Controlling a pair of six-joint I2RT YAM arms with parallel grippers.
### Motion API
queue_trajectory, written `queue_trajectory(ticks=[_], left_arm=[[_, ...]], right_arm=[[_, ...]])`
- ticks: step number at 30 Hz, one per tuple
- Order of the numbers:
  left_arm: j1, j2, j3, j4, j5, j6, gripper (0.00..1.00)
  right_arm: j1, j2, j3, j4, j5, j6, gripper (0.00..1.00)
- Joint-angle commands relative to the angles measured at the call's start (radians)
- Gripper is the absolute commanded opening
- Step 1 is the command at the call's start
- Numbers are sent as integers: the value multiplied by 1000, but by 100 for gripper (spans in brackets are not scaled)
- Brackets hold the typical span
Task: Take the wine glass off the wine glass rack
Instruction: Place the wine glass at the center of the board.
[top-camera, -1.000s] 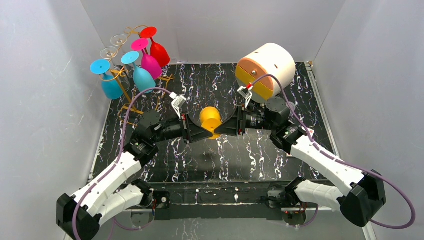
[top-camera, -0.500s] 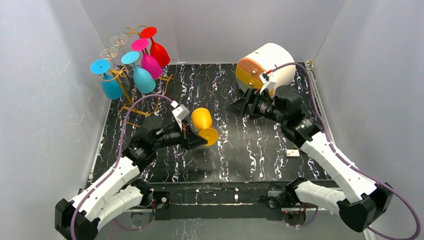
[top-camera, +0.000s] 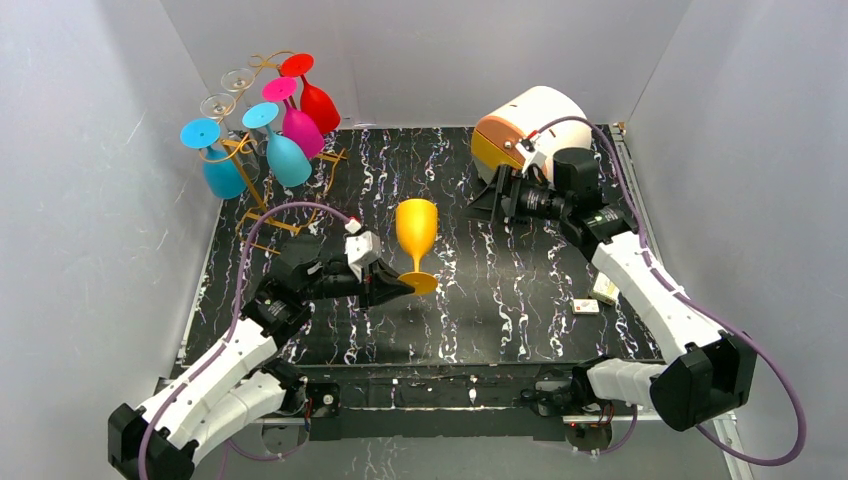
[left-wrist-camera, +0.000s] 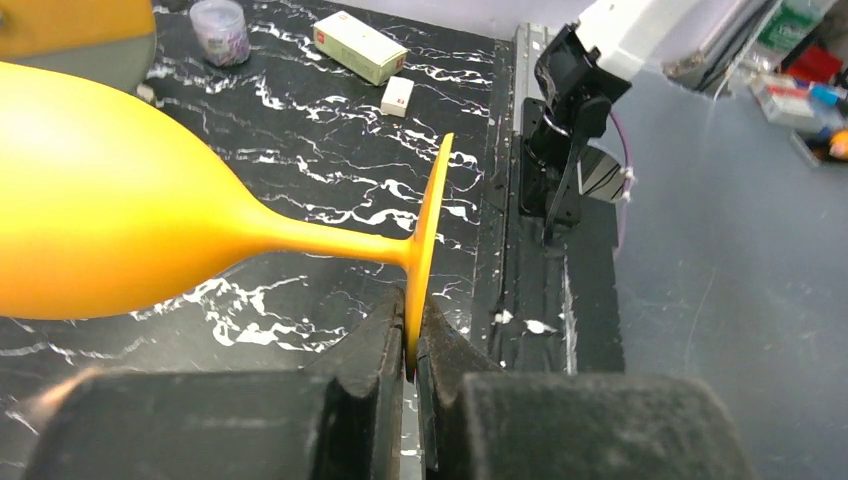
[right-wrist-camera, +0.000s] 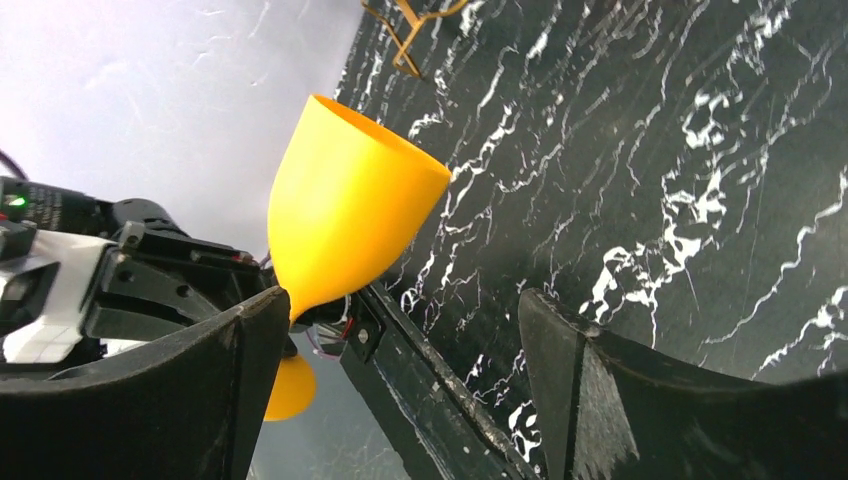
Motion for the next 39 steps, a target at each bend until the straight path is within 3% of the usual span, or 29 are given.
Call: queue_trajectory(ticks=[1,6,11,22,24,31,39], left_arm=[[-4,-10,4,-6,109,185,0],[-5,16,52,-134,205,372,0],[-5,18,75,-207,204,473,0],[-5,18,78,-214,270,534,0],[-5,26,81,-215,279,543,0],[-4,66,122,-254,296,594,0],[-5,102,140,-305,285,639,0]], right_arm=[[-31,10,109,13,-101,-61,92],[-42,91,169,36,-235,-55,89],[-43,177,246,37,-361,-32,84],[-22,298,347,-16,-527,-27,73],[-16,334,392,-103,-556,-72,67],[61,434,551,-406,-528,-233,64],[80,439,578,-481,-578,-297,51]])
